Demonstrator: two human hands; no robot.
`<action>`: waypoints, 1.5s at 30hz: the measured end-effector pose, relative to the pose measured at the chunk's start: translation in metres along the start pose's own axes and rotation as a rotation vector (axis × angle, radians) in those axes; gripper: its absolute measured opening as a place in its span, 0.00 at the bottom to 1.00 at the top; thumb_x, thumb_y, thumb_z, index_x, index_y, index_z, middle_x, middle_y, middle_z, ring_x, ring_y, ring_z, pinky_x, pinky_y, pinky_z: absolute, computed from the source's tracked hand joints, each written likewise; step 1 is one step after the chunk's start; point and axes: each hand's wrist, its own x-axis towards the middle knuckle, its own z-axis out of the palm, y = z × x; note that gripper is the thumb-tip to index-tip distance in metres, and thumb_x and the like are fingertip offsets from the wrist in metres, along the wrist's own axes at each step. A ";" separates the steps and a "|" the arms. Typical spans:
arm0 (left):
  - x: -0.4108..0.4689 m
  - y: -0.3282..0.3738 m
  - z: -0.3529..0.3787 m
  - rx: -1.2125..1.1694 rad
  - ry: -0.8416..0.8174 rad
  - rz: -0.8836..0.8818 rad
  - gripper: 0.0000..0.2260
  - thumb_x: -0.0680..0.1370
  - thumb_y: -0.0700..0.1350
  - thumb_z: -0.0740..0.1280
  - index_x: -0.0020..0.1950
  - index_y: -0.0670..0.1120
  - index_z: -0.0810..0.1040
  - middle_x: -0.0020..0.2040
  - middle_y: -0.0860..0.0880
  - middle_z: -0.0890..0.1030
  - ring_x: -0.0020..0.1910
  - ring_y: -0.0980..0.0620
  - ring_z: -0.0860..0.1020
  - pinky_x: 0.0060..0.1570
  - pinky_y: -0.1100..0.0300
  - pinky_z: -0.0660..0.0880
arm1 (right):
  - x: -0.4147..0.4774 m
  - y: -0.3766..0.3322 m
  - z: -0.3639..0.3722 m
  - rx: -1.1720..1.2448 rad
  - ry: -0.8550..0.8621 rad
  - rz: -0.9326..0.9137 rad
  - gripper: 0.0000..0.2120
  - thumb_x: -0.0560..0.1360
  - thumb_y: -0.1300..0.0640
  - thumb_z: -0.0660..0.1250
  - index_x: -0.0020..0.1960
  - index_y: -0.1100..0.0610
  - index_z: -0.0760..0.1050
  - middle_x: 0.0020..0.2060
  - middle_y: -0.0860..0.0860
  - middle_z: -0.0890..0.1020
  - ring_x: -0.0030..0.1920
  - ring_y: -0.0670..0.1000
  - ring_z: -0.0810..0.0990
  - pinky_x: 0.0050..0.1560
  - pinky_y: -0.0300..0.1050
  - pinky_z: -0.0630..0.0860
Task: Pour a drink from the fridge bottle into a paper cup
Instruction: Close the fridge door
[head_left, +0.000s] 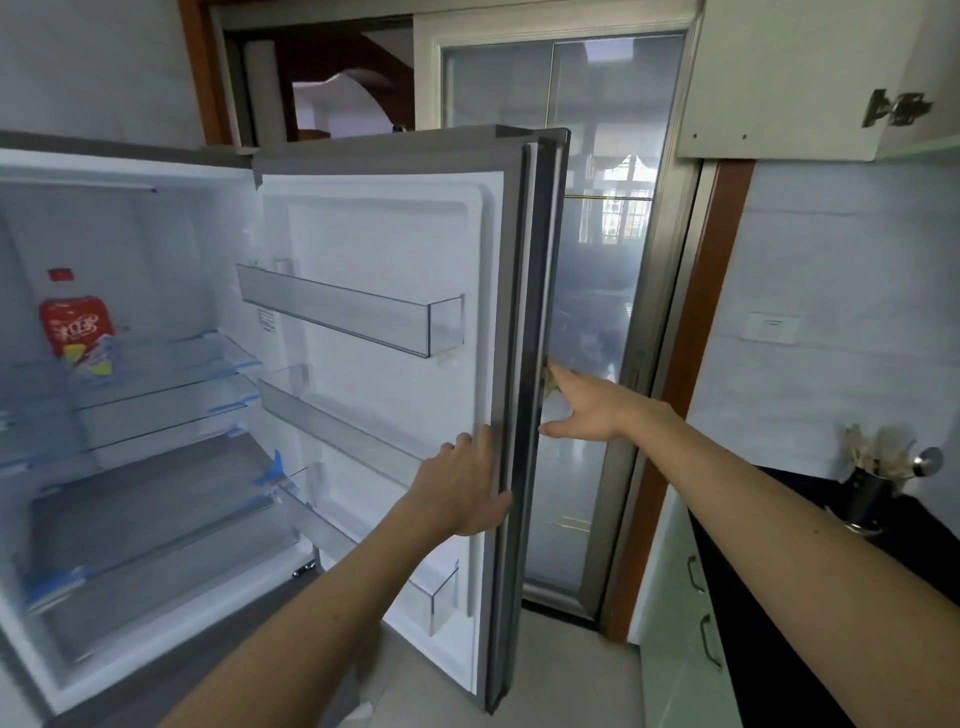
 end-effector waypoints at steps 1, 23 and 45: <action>0.001 0.001 -0.002 0.003 0.005 -0.001 0.34 0.79 0.59 0.64 0.78 0.44 0.54 0.67 0.40 0.72 0.64 0.39 0.74 0.59 0.46 0.74 | 0.002 0.001 0.000 0.010 -0.002 0.003 0.48 0.73 0.41 0.71 0.80 0.47 0.42 0.77 0.55 0.63 0.71 0.57 0.70 0.69 0.56 0.71; -0.054 -0.028 -0.025 0.048 0.211 -0.081 0.36 0.78 0.61 0.63 0.79 0.47 0.51 0.65 0.42 0.73 0.57 0.42 0.77 0.52 0.50 0.78 | -0.011 -0.035 -0.014 0.082 0.056 -0.284 0.45 0.76 0.42 0.69 0.80 0.48 0.42 0.80 0.50 0.54 0.77 0.53 0.59 0.74 0.50 0.63; -0.175 -0.094 -0.087 -0.031 0.432 -0.341 0.43 0.79 0.59 0.64 0.81 0.43 0.40 0.78 0.42 0.62 0.70 0.42 0.71 0.62 0.49 0.72 | 0.000 -0.229 -0.044 0.493 0.432 -0.760 0.39 0.80 0.42 0.59 0.80 0.45 0.36 0.80 0.48 0.49 0.78 0.46 0.51 0.75 0.50 0.53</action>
